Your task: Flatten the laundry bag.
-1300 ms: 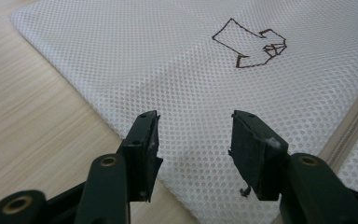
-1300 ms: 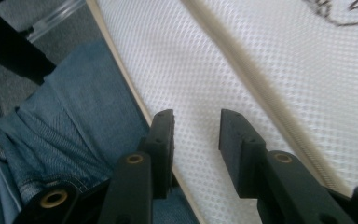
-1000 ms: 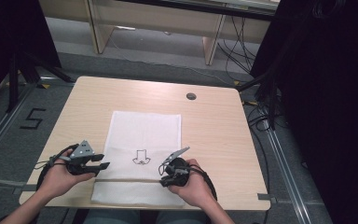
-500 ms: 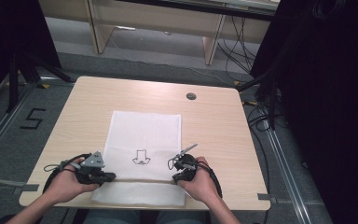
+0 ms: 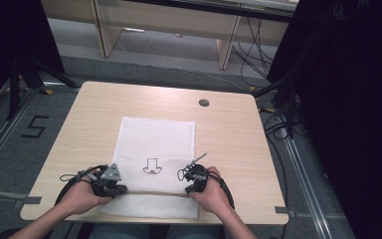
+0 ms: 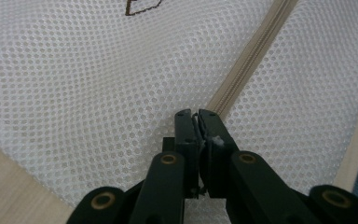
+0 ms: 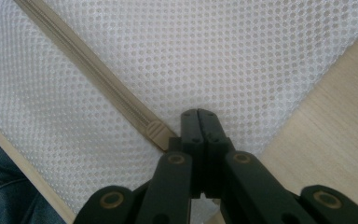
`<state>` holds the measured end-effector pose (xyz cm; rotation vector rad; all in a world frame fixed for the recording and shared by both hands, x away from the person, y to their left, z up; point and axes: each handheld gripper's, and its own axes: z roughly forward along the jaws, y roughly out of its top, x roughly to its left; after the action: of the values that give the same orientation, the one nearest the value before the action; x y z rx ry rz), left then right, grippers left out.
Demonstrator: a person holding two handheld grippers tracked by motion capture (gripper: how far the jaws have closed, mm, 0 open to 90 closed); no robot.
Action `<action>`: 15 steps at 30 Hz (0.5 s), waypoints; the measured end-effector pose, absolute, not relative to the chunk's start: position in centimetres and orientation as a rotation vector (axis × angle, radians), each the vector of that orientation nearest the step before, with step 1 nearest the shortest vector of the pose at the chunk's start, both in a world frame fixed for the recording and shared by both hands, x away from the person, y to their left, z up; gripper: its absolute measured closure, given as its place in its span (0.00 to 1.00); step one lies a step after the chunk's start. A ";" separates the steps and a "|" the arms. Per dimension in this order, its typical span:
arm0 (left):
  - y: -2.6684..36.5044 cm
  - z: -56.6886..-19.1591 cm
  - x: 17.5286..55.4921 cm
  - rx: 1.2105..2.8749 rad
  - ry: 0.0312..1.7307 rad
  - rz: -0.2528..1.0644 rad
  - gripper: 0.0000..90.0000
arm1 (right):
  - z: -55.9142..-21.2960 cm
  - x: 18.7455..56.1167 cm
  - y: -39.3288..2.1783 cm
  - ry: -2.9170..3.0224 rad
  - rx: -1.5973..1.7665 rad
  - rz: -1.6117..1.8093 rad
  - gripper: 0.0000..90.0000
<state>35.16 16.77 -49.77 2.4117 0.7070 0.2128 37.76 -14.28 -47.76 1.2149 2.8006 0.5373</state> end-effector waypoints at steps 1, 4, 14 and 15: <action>16.7 -49.8 35.3 2.410 0.701 0.232 0.96 | -47.8 37.8 -14.3 2.791 1.220 0.528 1.00; 16.5 -49.8 35.6 2.418 0.692 0.240 0.96 | -47.7 38.0 -14.4 2.785 1.219 0.522 1.00; 16.2 -49.8 35.5 2.416 0.694 0.253 0.95 | -47.8 38.4 -14.7 2.789 1.215 0.525 1.00; 16.1 -49.8 35.4 2.414 0.708 0.242 0.95 | -47.8 38.5 -14.8 2.788 1.212 0.530 1.00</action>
<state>35.42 16.13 -49.83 2.4142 0.7081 0.2420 38.46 -14.79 -47.81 1.2123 2.7885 0.5299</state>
